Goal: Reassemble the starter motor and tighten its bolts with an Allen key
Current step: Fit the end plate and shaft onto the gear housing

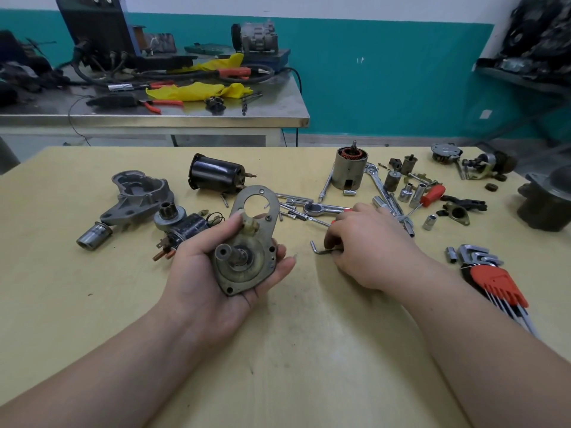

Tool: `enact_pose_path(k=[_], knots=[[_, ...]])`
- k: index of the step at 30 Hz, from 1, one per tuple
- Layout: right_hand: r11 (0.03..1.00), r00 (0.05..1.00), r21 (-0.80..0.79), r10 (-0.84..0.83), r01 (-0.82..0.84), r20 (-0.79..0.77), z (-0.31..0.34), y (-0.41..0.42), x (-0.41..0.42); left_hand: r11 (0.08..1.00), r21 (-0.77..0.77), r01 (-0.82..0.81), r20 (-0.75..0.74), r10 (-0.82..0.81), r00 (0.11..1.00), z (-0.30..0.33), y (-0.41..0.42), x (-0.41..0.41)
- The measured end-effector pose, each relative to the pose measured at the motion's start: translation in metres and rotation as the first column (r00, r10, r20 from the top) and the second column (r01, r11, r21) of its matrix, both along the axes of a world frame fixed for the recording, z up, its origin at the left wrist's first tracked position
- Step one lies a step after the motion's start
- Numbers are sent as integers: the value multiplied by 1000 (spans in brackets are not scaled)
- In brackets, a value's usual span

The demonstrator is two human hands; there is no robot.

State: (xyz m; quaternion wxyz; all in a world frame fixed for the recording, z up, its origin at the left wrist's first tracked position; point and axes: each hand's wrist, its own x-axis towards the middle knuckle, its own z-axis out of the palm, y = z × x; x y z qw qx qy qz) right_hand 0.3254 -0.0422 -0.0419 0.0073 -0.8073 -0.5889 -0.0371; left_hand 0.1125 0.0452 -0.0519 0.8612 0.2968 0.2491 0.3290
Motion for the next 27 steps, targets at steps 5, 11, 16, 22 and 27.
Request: enact_pose_path(k=[5, 11, 16, 22, 27], knots=[[998, 996, -17, 56, -58, -67, 1, -1, 2, 1000, -8, 1, -1, -1, 1000, 0, 1, -1], [989, 981, 68, 141, -133, -133, 4, -3, -2, 1000, -3, -17, -8, 17, 1000, 1, 1, -1], [954, 955, 258, 210, -154, -208, 4, -6, -14, 1000, 6, -27, -8, 27, 1000, 1, 1, -2], [950, 957, 136, 287, -280, -36, -12, 0, -35, 999, 13, -41, 4, 41, 999, -1, 6, -1], [952, 981, 302, 96, -40, -171, 0, -3, -11, 999, -31, -34, -7, 34, 999, -2, 11, -1]])
